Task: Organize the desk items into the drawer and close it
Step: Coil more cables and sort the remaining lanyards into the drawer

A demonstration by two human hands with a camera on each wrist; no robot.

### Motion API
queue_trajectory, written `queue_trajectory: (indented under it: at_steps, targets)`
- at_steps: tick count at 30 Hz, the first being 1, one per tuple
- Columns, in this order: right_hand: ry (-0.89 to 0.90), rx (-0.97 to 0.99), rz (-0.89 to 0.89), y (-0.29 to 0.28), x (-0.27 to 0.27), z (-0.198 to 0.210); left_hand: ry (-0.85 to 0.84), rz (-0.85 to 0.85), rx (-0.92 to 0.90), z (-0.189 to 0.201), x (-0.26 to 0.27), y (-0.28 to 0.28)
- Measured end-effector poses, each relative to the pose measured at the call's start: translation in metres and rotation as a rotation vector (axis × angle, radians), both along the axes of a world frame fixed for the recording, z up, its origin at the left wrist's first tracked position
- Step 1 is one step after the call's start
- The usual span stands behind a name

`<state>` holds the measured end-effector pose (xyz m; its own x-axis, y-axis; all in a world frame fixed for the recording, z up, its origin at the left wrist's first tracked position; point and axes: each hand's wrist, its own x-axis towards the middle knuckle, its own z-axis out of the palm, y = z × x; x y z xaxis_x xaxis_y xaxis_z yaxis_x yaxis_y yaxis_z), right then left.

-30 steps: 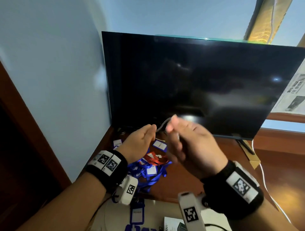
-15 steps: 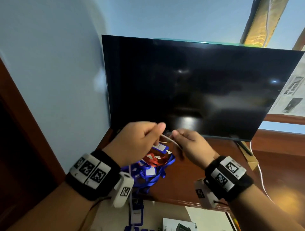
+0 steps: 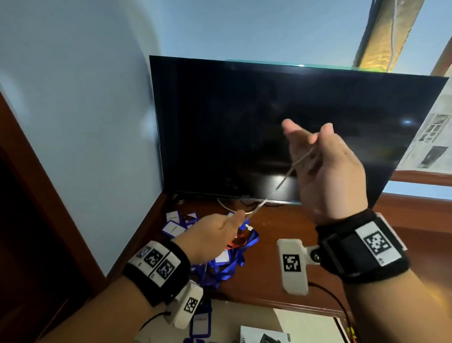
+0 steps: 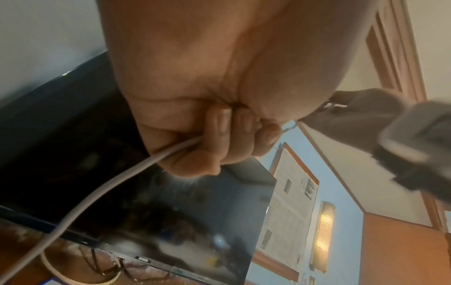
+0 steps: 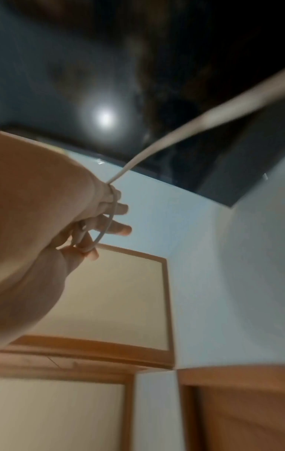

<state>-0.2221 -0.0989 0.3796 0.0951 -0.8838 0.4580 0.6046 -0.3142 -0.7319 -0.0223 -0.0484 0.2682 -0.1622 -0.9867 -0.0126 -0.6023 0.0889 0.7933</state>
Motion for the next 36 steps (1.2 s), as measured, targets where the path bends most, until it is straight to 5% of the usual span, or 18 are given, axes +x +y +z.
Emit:
queue_trajectory:
  at_steps: [4,7,9,12,16,21,25,27,31,34,36]
  targets:
    - [0.742,-0.249,-0.446,-0.019,-0.012,-0.030,-0.054,-0.005,-0.076,0.015,-0.004,0.019]
    - [1.206,-0.277,-0.379,-0.028,-0.010,-0.065,-0.070,0.076,-0.296,0.044,-0.002,0.023]
    - [1.288,-0.107,-0.229,-0.020,-0.004,-0.078,-0.099,0.145,-0.451,0.058,0.002,0.020]
    - [1.042,0.157,0.116,0.006,0.008,-0.076,-0.103,0.241,-0.552,0.066,0.011,0.006]
    - [0.527,0.222,0.454,0.032,0.019,-0.060,-0.068,0.328,-0.433,0.051,0.021,-0.018]
    - [0.095,0.223,0.584,0.042,0.015,-0.021,0.065,0.251,-0.171,0.003,0.021,-0.026]
    - [-0.102,0.201,0.393,0.023,0.008,-0.001,0.046,0.091,0.095,-0.024,0.011,-0.010]
    - [0.051,0.081,0.208,0.007,0.007,-0.007,0.041,0.014,0.125,-0.027,0.006,0.002]
    - [0.777,-0.162,-0.243,-0.013,0.008,-0.052,-0.051,-0.010,-0.012,-0.004,-0.001,0.021]
    - [1.230,-0.129,-0.245,-0.014,0.007,-0.081,-0.114,0.015,-0.227,0.025,0.000,0.028]
    - [1.334,-0.023,-0.117,-0.006,0.010,-0.091,-0.161,0.055,-0.366,0.040,0.006,0.025]
